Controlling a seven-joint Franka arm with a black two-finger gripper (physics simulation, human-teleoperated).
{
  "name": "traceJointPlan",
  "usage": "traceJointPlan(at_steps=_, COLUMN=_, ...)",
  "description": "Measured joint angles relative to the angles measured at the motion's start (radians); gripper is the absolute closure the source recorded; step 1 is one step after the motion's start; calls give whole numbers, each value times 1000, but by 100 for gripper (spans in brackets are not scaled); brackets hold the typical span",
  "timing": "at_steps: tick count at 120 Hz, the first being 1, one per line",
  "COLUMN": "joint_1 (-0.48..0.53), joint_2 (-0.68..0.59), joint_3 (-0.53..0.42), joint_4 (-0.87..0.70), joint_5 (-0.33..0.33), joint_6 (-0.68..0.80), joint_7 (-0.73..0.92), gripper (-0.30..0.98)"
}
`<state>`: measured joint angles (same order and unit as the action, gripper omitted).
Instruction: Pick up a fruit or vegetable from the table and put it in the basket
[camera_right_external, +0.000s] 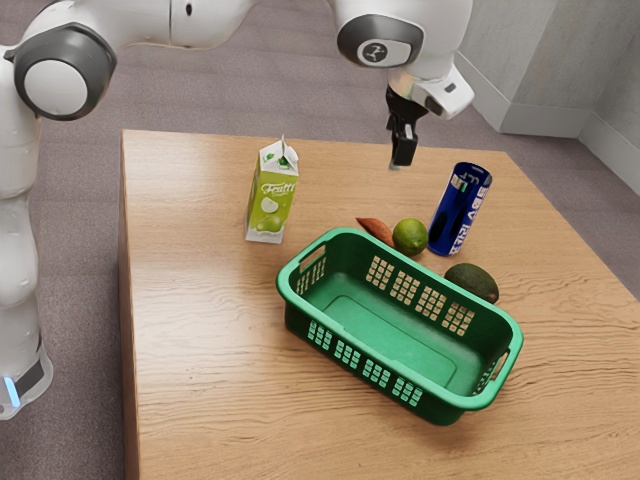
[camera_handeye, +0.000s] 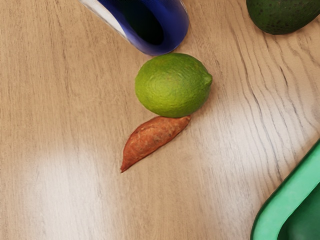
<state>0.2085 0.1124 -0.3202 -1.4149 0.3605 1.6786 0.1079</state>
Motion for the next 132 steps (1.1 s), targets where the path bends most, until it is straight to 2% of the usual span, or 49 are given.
traceJointPlan(at_steps=20, joint_1=-5, joint_2=9, joint_3=-1, joint_4=-2, joint_5=-9, joint_6=4, joint_7=14, gripper=0)
traceJointPlan(at_steps=36, joint_1=-34, joint_2=13, joint_3=28, joint_4=-1, joint_5=-48, joint_6=3, joint_7=25, gripper=0)
traceJointPlan(at_steps=40, joint_1=-99, joint_2=19, joint_3=98, joint_4=0, joint_5=-59, joint_6=3, joint_7=22, gripper=0)
traceJointPlan(at_steps=45, joint_1=-238, joint_2=27, joint_3=265, joint_4=0, joint_5=-93, joint_6=4, joint_7=17, gripper=0)
traceJointPlan(at_steps=49, joint_1=-312, joint_2=41, joint_3=371, joint_4=1, joint_5=-121, joint_6=6, joint_7=13, gripper=0)
traceJointPlan(at_steps=54, joint_1=-345, joint_2=61, joint_3=439, joint_4=1, joint_5=-148, joint_6=9, joint_7=8, gripper=0)
traceJointPlan(at_steps=59, joint_1=-345, joint_2=100, joint_3=465, joint_4=30, joint_5=-168, joint_6=12, joint_7=4, gripper=0)
traceJointPlan(at_steps=65, joint_1=-315, joint_2=172, joint_3=439, joint_4=119, joint_5=-187, joint_6=14, joint_7=1, gripper=0)
traceJointPlan(at_steps=75, joint_1=-191, joint_2=269, joint_3=311, joint_4=213, joint_5=-204, joint_6=14, joint_7=-2, gripper=0)
traceJointPlan(at_steps=91, joint_1=-89, joint_2=347, joint_3=226, joint_4=281, joint_5=-216, joint_6=10, joint_7=-7, gripper=0)
traceJointPlan(at_steps=132, joint_1=-14, joint_2=456, joint_3=134, joint_4=318, joint_5=-229, joint_6=6, joint_7=-17, gripper=0)
